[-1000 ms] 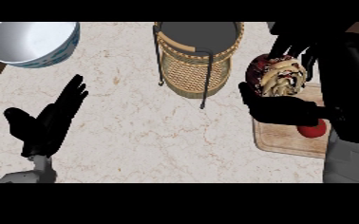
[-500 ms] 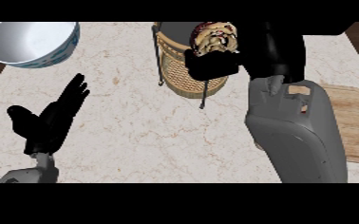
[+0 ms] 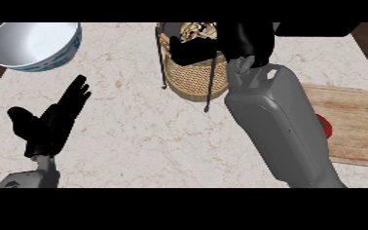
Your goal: Pick the cupcake from the cutting board and place it in the tiered basket
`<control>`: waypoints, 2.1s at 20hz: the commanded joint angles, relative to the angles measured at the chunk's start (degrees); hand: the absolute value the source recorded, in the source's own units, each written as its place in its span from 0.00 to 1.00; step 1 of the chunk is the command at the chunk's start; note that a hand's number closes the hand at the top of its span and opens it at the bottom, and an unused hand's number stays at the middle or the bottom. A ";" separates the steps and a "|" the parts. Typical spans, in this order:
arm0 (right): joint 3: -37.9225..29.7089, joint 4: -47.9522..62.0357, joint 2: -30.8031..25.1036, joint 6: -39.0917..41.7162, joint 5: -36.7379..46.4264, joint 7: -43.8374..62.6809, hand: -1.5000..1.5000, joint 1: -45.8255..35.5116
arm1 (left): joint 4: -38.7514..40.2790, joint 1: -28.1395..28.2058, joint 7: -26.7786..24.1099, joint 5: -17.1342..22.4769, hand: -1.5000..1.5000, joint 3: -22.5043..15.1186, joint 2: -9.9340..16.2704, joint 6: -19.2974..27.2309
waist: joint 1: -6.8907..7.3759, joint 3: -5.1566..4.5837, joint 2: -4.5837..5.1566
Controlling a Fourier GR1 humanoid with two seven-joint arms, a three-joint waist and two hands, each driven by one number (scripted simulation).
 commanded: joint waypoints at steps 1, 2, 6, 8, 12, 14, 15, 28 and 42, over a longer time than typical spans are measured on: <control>-0.54 8.44 -0.81 -4.04 1.77 -6.39 1.00 1.62 | -2.80 1.41 0.23 -0.73 0.50 -1.31 -1.53 0.68 | 0.37 -0.08 0.71; -0.51 11.74 1.24 -5.48 2.83 -4.83 1.00 -2.14 | -3.19 1.36 2.68 -0.11 0.50 -1.00 -1.41 0.85 | 0.61 -0.09 0.72; 2.52 17.21 1.27 -13.92 4.62 -3.81 1.00 -2.94 | -2.28 1.50 0.73 -0.42 0.50 -0.25 -1.03 0.23 | 0.79 -0.10 0.77; 1.80 19.89 1.28 -13.28 4.63 -4.22 1.00 -5.07 | -2.12 2.17 0.14 1.63 0.50 1.72 1.03 -2.43 | 0.87 -0.11 0.75; -3.01 22.87 1.28 -26.54 5.48 -10.55 1.00 -4.53 | -1.35 -0.61 1.82 0.58 0.50 0.92 0.97 -1.95 | 0.77 -0.08 0.92; -1.60 24.57 1.29 -28.53 3.48 -13.16 1.00 -2.36 | 0.56 -1.44 0.89 1.03 0.50 2.41 1.14 -2.05 | 0.34 -0.09 0.79; -4.14 30.45 1.30 -29.11 2.41 -14.16 0.00 -7.04 | -0.69 1.79 -0.27 -0.85 0.50 0.10 -1.00 -0.89 | 0.84 -0.09 0.88; -2.89 33.88 1.30 -39.63 -8.66 -13.38 0.00 -12.00 | 0.34 -2.02 2.98 0.63 0.50 1.88 0.12 -2.18 | 1.10 -0.09 0.80; -17.88 14.80 -4.38 -45.26 -21.26 -20.46 0.00 -4.66 | -2.10 -2.50 4.23 -1.12 0.50 0.86 -1.76 0.31 | -0.90 -0.04 0.42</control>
